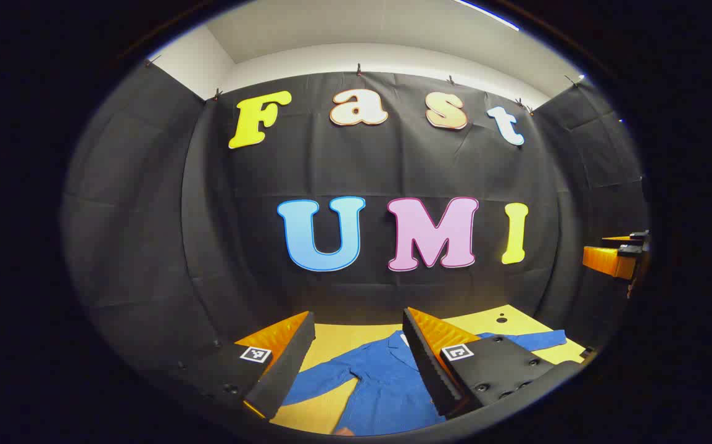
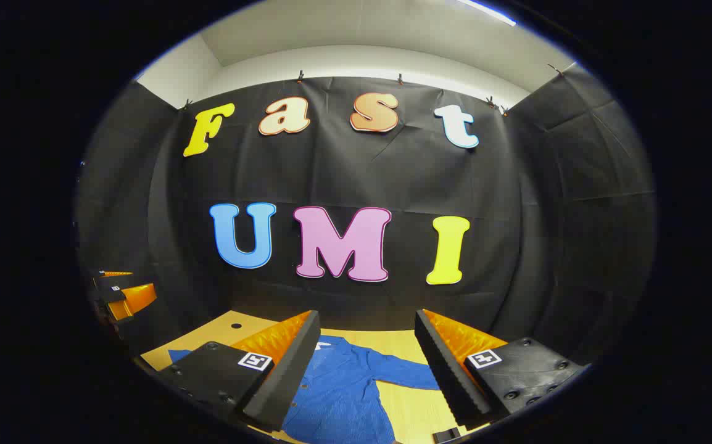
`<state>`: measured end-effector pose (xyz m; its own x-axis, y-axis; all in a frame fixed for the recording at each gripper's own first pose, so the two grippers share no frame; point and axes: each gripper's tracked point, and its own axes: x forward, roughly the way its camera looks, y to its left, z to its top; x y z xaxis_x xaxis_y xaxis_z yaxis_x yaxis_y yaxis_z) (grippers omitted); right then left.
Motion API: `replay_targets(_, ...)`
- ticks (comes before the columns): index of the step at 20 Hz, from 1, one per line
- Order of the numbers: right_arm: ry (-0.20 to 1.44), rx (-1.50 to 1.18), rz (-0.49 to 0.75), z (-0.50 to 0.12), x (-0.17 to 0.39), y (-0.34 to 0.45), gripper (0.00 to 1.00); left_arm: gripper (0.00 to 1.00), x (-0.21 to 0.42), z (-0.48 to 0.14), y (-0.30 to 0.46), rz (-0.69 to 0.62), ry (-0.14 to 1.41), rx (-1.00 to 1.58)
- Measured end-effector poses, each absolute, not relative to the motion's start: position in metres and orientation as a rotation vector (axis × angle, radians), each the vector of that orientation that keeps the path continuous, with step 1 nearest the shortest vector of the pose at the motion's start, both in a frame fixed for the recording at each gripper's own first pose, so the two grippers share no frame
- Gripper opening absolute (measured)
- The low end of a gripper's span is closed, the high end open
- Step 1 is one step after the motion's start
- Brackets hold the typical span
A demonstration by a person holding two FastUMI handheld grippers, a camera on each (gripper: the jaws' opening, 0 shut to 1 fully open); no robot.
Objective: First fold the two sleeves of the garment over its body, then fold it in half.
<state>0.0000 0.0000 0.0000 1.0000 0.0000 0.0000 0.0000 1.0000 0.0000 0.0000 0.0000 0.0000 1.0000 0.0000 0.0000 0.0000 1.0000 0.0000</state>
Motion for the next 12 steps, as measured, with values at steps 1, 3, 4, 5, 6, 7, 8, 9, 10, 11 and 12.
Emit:
replay_targets(1, -0.003, -0.002, 0.0, 0.001, 0.0, 0.0, 0.98, 0.82, 0.001, 0.0, -0.001, -0.001, 0.001, 0.0)
replay_targets(3, 0.001, -0.006, 0.006, 0.001, 0.001, 0.0, 0.98, 0.82, 0.002, 0.0, -0.003, -0.004, 0.0, 0.002)
replay_targets(4, 0.0, -0.009, 0.011, 0.002, 0.0, 0.001, 0.98, 0.82, 0.002, 0.001, -0.003, -0.004, -0.001, 0.0)
replay_targets(5, -0.006, -0.017, 0.012, 0.005, 0.0, 0.001, 0.98, 0.82, 0.002, -0.001, -0.004, -0.005, 0.001, -0.004)
replay_targets(6, -0.012, -0.021, 0.012, 0.006, 0.0, -0.001, 0.98, 0.82, 0.003, 0.001, -0.006, -0.007, 0.001, -0.007)
replay_targets(7, -0.02, -0.022, 0.014, 0.008, -0.001, -0.002, 0.98, 0.82, 0.003, 0.001, -0.007, -0.008, -0.002, -0.008)
replay_targets(8, -0.024, -0.016, 0.014, 0.009, -0.001, -0.003, 0.98, 0.82, 0.002, 0.004, -0.007, -0.008, -0.007, -0.008)
replay_targets(9, -0.031, -0.008, 0.015, 0.011, -0.002, -0.004, 0.98, 0.82, 0.002, 0.006, -0.008, -0.01, -0.015, -0.007)
replay_targets(10, -0.038, 0.002, 0.018, 0.012, -0.002, -0.003, 0.98, 0.82, 0.001, 0.009, -0.01, -0.014, -0.022, -0.007)
replay_targets(11, -0.044, 0.006, 0.019, 0.013, -0.003, -0.003, 0.98, 0.82, 0.001, 0.009, -0.011, -0.016, -0.029, -0.006)
replay_targets(12, -0.046, 0.006, 0.018, 0.013, -0.003, -0.004, 0.98, 0.82, 0.001, 0.012, -0.011, -0.017, -0.033, -0.004)
